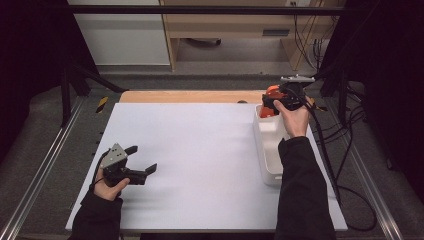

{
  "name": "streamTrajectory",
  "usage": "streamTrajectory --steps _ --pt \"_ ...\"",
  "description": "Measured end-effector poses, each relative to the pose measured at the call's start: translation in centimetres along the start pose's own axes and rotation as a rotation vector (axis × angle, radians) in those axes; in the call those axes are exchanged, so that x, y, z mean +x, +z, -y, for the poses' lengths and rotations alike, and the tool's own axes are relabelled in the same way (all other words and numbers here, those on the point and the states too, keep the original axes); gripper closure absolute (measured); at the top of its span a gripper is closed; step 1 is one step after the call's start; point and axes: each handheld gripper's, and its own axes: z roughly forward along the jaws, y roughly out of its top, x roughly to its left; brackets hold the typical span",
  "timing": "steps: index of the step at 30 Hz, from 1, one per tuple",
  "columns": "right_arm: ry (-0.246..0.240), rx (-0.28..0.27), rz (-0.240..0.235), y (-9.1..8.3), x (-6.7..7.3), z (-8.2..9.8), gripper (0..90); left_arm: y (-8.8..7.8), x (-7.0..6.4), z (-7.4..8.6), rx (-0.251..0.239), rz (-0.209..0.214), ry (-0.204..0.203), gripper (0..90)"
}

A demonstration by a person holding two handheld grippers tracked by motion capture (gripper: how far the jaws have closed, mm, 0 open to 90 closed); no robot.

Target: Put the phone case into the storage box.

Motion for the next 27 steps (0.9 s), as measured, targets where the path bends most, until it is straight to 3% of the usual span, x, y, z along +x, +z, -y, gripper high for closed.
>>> streamTrajectory --steps 27 --pt "0.055 0.047 0.048 3.2 0.3 0.9 15.1 0.3 -0.1 0.2 0.009 0.004 0.005 0.0"
